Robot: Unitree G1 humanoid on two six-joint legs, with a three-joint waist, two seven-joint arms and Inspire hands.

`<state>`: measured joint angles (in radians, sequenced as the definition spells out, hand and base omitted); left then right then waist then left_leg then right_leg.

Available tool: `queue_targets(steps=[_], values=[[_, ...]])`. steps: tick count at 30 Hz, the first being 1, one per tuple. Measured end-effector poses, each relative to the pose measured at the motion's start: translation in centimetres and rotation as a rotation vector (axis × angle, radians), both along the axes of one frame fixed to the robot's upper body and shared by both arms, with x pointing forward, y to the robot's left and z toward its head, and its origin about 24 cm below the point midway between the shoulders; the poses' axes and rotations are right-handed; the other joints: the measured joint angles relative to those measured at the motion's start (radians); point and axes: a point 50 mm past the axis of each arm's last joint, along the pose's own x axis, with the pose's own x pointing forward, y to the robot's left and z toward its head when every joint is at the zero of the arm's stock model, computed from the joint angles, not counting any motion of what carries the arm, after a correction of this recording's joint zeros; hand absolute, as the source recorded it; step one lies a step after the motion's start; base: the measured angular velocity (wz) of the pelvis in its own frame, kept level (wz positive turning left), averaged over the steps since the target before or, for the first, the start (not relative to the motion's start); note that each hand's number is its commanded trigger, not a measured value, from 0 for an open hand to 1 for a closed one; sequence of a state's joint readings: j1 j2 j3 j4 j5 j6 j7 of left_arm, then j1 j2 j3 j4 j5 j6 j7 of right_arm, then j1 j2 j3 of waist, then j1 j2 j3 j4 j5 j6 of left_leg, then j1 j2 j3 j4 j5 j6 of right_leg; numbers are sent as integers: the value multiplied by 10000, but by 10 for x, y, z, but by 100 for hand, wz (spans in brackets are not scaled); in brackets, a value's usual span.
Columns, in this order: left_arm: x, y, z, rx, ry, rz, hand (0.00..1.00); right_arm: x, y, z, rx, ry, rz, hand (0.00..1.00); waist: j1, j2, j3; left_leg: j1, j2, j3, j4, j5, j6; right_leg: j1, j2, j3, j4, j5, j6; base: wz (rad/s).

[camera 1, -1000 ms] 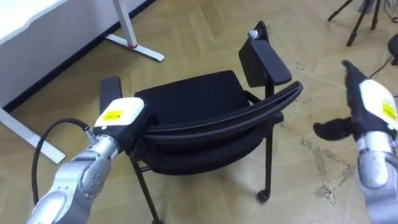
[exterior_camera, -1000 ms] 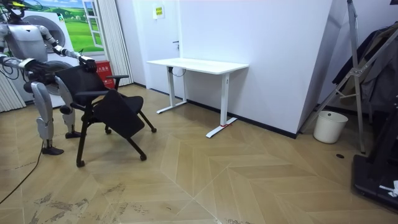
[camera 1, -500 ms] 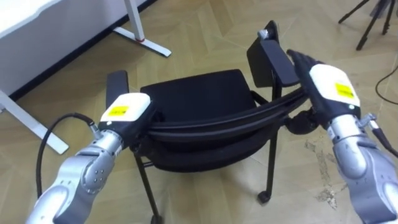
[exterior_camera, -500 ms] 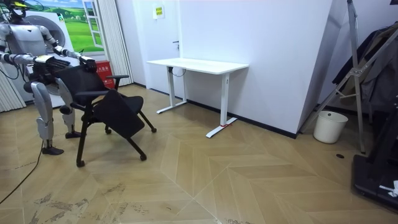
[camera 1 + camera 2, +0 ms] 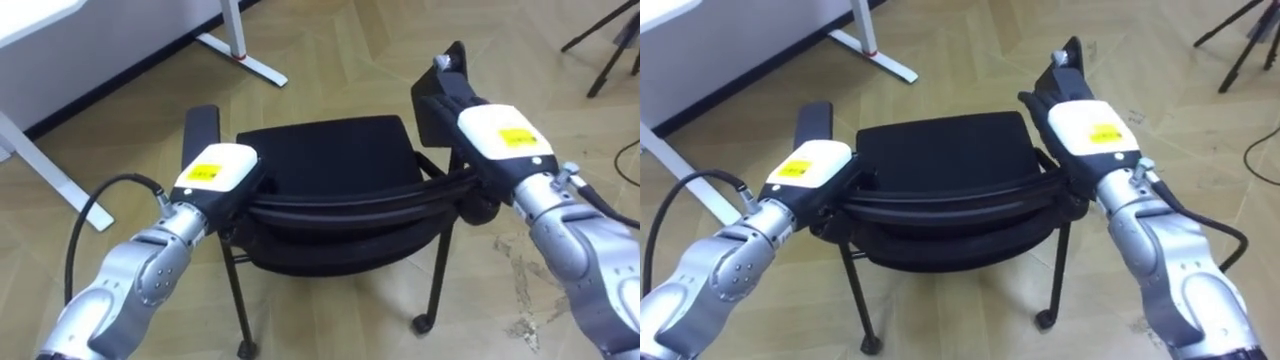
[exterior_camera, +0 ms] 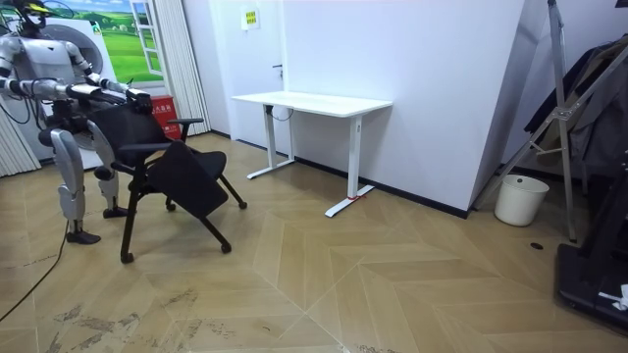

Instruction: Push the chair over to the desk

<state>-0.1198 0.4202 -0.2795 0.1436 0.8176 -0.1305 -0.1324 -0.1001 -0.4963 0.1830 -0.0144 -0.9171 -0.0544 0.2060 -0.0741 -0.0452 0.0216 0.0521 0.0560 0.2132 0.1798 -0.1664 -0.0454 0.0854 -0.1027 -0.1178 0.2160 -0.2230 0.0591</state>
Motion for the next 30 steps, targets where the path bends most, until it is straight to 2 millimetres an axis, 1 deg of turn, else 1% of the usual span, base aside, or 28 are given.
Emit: queue_targets(steps=[4, 7, 10, 15, 20, 23, 25, 30], values=[[1, -2, 1, -27, -45, -241, 100, -4, 12, -10, -324, 676, 616, 0, 125, -28, 0, -27, -2, -195, -4, 0, 0, 15, 12, -37, 0, 0, 0, 4], [3, -7, 1, -37, -138, -503, 100, -5, 16, -13, -404, 957, 862, 0, 279, -58, -2, -53, -2, -278, -5, 0, 0, 22, 16, -119, 0, 0, -1, 7], [3, -9, 1, -51, -170, -662, 100, -6, 17, -13, -414, 1048, 941, 0, 308, -110, -23, -57, -2, -348, -9, 0, 0, 53, 16, -224, 0, 1, -1, 8], [3, -8, 1, -126, -119, -721, 100, -7, 18, -14, -421, 1052, 1140, 0, 342, -110, -27, -51, -8, -394, -7, 0, 0, 134, 20, -244, -116, 2, -3, 1], [3, -7, 1, -140, -121, -752, 100, -7, 18, -16, -440, 1164, 1235, 0, 332, -108, -27, -66, 0, -620, 3, 0, -1, 188, 53, -355, -168, 3, -3, 5], [4, -8, 1, -148, -104, -792, 100, -9, 16, -25, -426, 1559, 1222, 0, 342, -102, -29, -87, 0, -640, 45, 0, -1, 207, 50, -411, -167, 5, -7, 1], [5, -11, 2, -136, -106, -906, 100, -10, 13, -33, -484, 1883, 1129, 0, 473, -94, -28, -95, 5, -629, 52, 0, -1, 197, 50, -440, -167, 5, -8, 0], [5, -11, 0, -206, 6, -896, 100, -7, 11, -36, -290, 1860, 1037, 0, 469, -60, -43, -60, 5, -628, 90, 0, -1, 291, 48, -518, -307, 14, -22, 0]])
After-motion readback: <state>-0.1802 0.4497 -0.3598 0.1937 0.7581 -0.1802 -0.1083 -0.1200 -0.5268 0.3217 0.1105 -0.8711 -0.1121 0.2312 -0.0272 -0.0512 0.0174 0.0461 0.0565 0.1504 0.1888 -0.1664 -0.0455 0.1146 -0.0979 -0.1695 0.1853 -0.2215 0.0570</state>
